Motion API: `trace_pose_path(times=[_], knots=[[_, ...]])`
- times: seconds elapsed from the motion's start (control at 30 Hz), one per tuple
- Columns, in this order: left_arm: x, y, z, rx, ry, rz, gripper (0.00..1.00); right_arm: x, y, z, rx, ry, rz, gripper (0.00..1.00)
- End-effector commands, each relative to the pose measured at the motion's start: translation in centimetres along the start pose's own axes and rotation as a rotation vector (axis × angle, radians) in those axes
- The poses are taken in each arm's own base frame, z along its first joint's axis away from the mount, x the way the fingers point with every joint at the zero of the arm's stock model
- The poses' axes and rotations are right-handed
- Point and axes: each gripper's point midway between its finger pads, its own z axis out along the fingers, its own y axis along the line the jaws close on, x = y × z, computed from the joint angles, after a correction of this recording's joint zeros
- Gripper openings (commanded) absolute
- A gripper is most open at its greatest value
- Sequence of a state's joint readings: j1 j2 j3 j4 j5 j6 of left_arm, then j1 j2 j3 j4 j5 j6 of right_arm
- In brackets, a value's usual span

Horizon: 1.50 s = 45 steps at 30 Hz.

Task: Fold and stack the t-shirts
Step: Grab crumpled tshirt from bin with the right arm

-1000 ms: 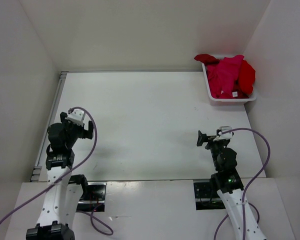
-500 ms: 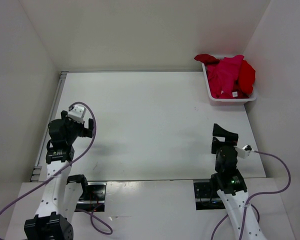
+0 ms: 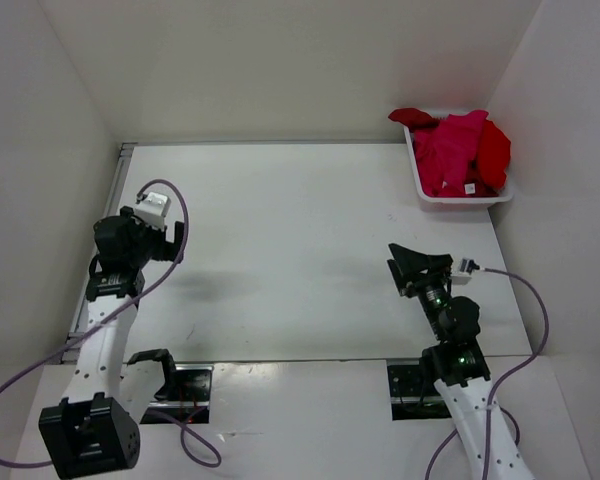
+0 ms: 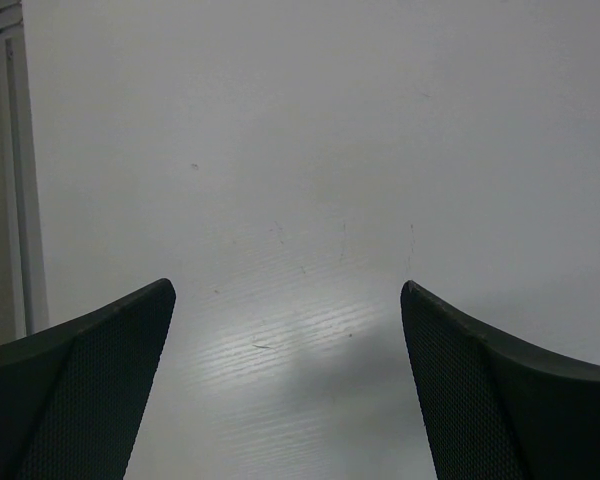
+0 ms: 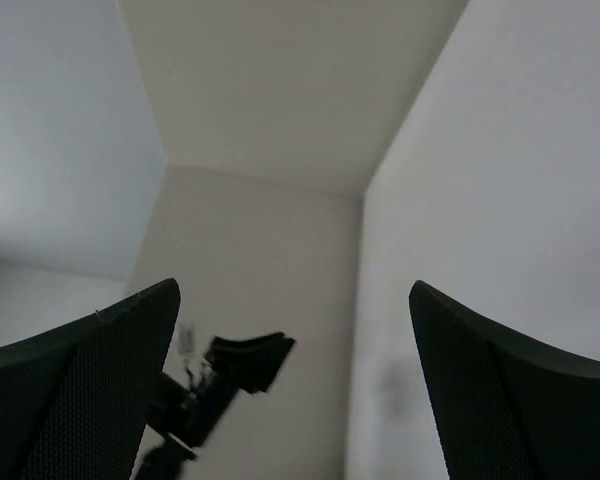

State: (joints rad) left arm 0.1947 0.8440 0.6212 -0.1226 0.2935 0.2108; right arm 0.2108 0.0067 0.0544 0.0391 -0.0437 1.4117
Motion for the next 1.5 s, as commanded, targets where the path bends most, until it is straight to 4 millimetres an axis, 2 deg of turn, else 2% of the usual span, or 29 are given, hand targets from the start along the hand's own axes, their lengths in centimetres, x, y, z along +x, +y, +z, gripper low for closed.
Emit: trace_pose_path(times=[0.0, 0.03, 0.07, 0.1, 0.13, 0.17, 0.2, 0.23, 0.27, 0.33, 0.4, 0.47, 0.6, 0.7, 0.73, 0.77, 0.8, 0.83, 0.87, 0.9, 0.93, 0.97, 1.0, 1.13, 1.17, 1.2, 1.23, 1.27, 1.47], knots=[[-1.7, 0.2, 0.4, 0.013, 0.004, 0.023, 1.00, 0.3, 3.5, 1.1, -0.018, 0.064, -0.299, 1.00], [-1.9, 0.3, 0.5, 0.013, 0.004, 0.023, 1.00, 0.5, 2.5, 2.3, 0.044, 0.104, -0.452, 1.00], [-2.4, 0.1, 0.7, 0.020, -0.001, 0.028, 1.00, 1.3, 6.7, 3.7, 0.010, 0.150, -0.533, 1.00], [-2.1, 0.1, 0.9, 0.024, 0.010, 0.025, 1.00, 2.3, 2.1, 6.9, 0.235, 0.230, -0.618, 1.00], [-2.8, 0.2, 0.8, 0.020, -0.004, 0.019, 1.00, 3.1, 2.2, 8.6, 0.277, 0.261, -0.791, 1.00], [-3.1, -0.2, 1.0, 0.040, -0.007, 0.009, 1.00, 4.3, 7.2, 11.1, 0.230, 0.221, -0.877, 1.00], [-3.6, 0.0, 1.1, 0.038, -0.014, 0.012, 1.00, 10.0, 7.7, 10.6, 0.206, 0.305, -0.977, 1.00], [-3.5, -0.4, 1.4, 0.052, -0.002, 0.011, 1.00, 9.9, 5.6, 12.3, 0.335, 0.197, -1.106, 1.00], [-4.0, -0.3, 1.3, 0.050, -0.010, 0.005, 1.00, 11.4, 7.3, 13.0, 0.304, 0.196, -1.159, 1.00], [-4.0, -1.0, 1.4, 0.072, 0.002, 0.007, 1.00, 14.2, 6.4, 14.5, 0.317, 0.249, -1.209, 1.00], [-4.1, -0.9, 1.5, 0.074, 0.009, 0.005, 1.00, 14.9, 6.2, 15.4, 0.318, 0.263, -1.290, 1.00], [-4.3, -0.8, 1.6, 0.074, 0.008, 0.006, 1.00, 13.7, 6.6, 16.6, 0.356, 0.191, -1.402, 1.00], [-4.6, -1.0, 2.1, 0.089, 0.014, -0.026, 1.00, 9.9, 9.5, 18.3, 0.399, -0.042, -1.492, 1.00], [-4.8, -1.0, 2.9, 0.103, 0.036, -0.071, 1.00, 6.4, 11.8, 22.8, 0.373, -0.081, -1.396, 0.99], [-4.8, -1.0, 3.1, 0.107, 0.052, -0.076, 1.00, 3.2, 11.5, 24.4, 0.411, -0.106, -1.381, 0.99], [-4.1, -1.1, 3.7, 0.115, 0.090, -0.099, 1.00, 2.8, 9.2, 25.8, 0.452, -0.046, -1.399, 0.99], [-4.1, -1.0, 3.9, 0.118, 0.104, -0.103, 1.00, 1.2, 11.2, 27.4, 0.446, -0.097, -1.331, 0.99], [-5.0, -1.1, 4.1, 0.124, 0.097, -0.106, 1.00, -2.3, 9.8, 28.4, 0.528, -0.115, -1.316, 0.99], [-4.5, -1.1, 4.7, 0.130, 0.123, -0.115, 1.00, -2.9, 7.0, 30.1, 0.580, -0.075, -1.312, 0.99], [-4.6, -1.0, 4.9, 0.131, 0.125, -0.115, 1.00, -4.5, 9.3, 31.6, 0.567, -0.137, -1.260, 0.99], [-4.8, -1.3, 5.1, 0.140, 0.124, -0.110, 1.00, -5.7, 8.9, 32.5, 0.596, -0.146, -1.261, 0.99], [-5.1, -1.3, 5.5, 0.138, 0.126, -0.106, 1.00, -7.3, 5.2, 33.3, 0.707, -0.131, -1.275, 0.99], [-5.4, -1.0, 5.4, 0.123, 0.121, -0.102, 1.00, -8.5, 7.0, 34.4, 0.692, -0.172, -1.259, 0.99], [-5.3, 0.1, 6.7, 0.073, 0.153, -0.098, 1.00, -14.3, 2.8, 35.8, 0.874, -0.199, -1.227, 0.99], [-4.9, 0.1, 7.0, 0.075, 0.164, -0.101, 1.00, -17.4, 2.8, 35.3, 0.913, -0.216, -1.193, 0.99], [-5.0, 0.3, 7.1, 0.064, 0.158, -0.098, 1.00, -18.1, 0.0, 35.8, 0.937, -0.164, -1.163, 0.99], [-4.3, 0.2, 7.3, 0.069, 0.175, -0.093, 1.00, -19.4, -0.8, 35.6, 0.955, -0.173, -1.120, 0.99], [-4.3, 0.2, 7.3, 0.069, 0.175, -0.093, 1.00, -22.2, -1.5, 34.9, 0.989, -0.196, -1.088, 0.98], [-3.1, -0.2, 7.6, 0.085, 0.211, -0.112, 1.00, -28.6, -4.3, 30.9, 1.165, -0.264, -1.063, 0.98]])
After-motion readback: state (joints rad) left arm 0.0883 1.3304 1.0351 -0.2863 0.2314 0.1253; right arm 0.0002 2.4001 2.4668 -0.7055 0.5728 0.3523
